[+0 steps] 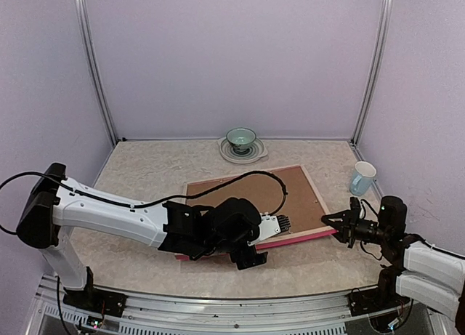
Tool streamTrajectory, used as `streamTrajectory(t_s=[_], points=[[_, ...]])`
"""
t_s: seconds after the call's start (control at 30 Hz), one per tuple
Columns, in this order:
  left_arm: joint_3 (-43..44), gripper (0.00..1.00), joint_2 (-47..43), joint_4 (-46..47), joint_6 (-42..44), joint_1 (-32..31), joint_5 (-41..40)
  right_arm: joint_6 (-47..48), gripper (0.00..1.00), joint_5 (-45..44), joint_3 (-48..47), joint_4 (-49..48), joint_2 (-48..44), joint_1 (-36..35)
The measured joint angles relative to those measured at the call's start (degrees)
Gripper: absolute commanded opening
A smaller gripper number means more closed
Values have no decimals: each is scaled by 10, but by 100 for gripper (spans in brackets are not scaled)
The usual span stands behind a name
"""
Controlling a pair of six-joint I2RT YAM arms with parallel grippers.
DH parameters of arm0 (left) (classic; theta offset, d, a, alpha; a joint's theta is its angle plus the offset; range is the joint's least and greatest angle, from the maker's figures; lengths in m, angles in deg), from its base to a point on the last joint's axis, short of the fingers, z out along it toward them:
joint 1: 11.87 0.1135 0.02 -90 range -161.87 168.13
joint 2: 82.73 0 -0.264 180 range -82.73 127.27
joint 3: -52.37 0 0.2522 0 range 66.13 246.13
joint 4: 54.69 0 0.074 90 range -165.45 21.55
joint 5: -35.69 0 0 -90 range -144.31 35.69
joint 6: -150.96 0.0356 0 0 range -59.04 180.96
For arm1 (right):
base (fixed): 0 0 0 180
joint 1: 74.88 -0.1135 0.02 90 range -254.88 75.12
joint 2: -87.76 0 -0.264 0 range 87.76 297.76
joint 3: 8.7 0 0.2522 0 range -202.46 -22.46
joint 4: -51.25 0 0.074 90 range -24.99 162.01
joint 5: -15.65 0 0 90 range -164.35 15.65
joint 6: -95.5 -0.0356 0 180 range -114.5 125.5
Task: Put the photo into the frame
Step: Pass from the right arm to the left
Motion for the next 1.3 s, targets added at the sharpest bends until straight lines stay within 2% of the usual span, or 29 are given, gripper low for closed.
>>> streamTrajectory(t_s=[0.2,0.3,0.67,0.87,1.3], points=[[0,95,12,27,33,-21,-104,-37,17,-6,5,19,-29,0],[-4,92,23,36,52,-31,-130,-55,17,-11,9,32,-50,0],[-13,74,45,50,106,-44,-148,-89,17,-17,9,49,-64,0],[-13,67,64,57,122,-44,-149,-96,17,-17,9,49,-65,0],[16,27,100,64,148,-44,-191,-96,18,-20,12,49,-68,0]])
